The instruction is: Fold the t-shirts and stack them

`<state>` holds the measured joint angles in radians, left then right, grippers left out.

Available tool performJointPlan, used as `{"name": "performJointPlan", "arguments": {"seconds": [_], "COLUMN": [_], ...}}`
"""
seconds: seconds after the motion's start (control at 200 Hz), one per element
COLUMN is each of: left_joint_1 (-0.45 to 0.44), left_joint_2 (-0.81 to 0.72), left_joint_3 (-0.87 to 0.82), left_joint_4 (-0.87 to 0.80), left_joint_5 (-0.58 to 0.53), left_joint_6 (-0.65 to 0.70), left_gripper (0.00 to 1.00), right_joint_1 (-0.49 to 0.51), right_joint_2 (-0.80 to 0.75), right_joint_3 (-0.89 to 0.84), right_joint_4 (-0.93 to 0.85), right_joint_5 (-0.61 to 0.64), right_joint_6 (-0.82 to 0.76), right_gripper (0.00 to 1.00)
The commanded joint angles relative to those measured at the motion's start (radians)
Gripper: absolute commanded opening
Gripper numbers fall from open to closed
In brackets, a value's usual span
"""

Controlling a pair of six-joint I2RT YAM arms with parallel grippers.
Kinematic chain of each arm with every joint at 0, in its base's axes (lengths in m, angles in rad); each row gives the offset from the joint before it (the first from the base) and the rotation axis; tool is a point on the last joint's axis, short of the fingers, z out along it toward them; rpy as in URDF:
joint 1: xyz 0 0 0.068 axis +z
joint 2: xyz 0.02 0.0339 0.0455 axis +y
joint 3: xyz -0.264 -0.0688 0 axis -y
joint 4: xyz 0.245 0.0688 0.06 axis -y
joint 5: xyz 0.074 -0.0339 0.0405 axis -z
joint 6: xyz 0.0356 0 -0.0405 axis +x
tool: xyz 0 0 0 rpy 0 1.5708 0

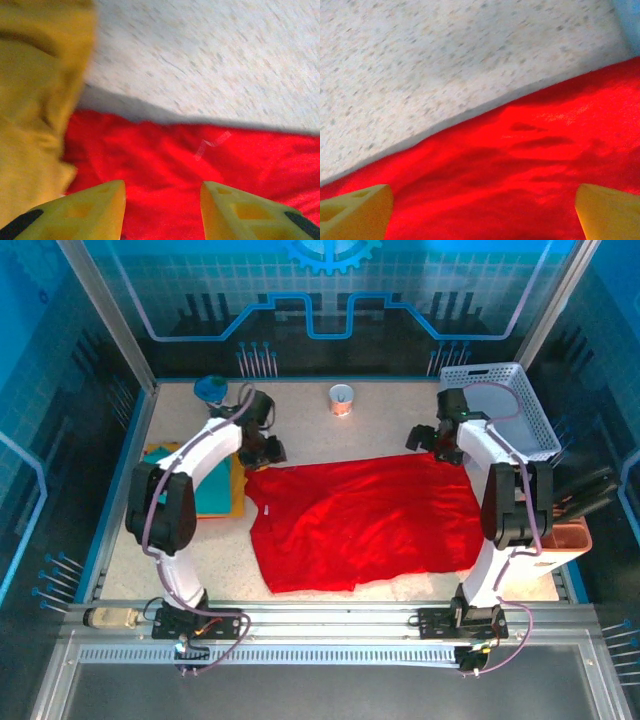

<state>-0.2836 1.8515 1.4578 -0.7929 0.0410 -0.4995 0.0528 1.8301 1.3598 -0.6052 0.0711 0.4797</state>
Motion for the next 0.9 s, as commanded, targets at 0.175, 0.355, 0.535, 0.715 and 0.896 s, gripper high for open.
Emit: {"name": "performJointPlan", "arguments": {"seconds": [0.175,0.355,0.535,0.715,0.896], "left_joint_1": [-0.035,-0.010,0.048,0.088,0.113], "left_joint_2": [0.189,0.343,0.469,0.570,0.654], "left_joint_3": [0.034,0.189,0.368,0.559,0.761], "left_joint_4": [-0.041,-0.138,-0.239,-0.308,-0.364], "left_joint_5": [0.018,0.005,0.006,0.012,0.030], "left_joint_6": [0.010,0.066,0.115,0.147,0.173], "left_gripper": [0.44,0.42,0.41,0.41,0.42], "right_joint_1": [0.097,0.109,0.101,0.087,0.091], "right_joint_2": [0.019,0.134,0.249,0.370,0.431], "right_joint_3": [-0.089,-0.022,0.140,0.317,0.453], "right_joint_4": [-0.019,-0.026,-0.087,-0.142,-0.182], "right_joint_5": [-0.026,-0.025,-0.008,-0.034,-0.038], "right_joint_6": [-0.002,0.005,-0.024,-0.028,-0.044], "right_gripper": [0.95,0.93,0.89,0.88,0.88]}}
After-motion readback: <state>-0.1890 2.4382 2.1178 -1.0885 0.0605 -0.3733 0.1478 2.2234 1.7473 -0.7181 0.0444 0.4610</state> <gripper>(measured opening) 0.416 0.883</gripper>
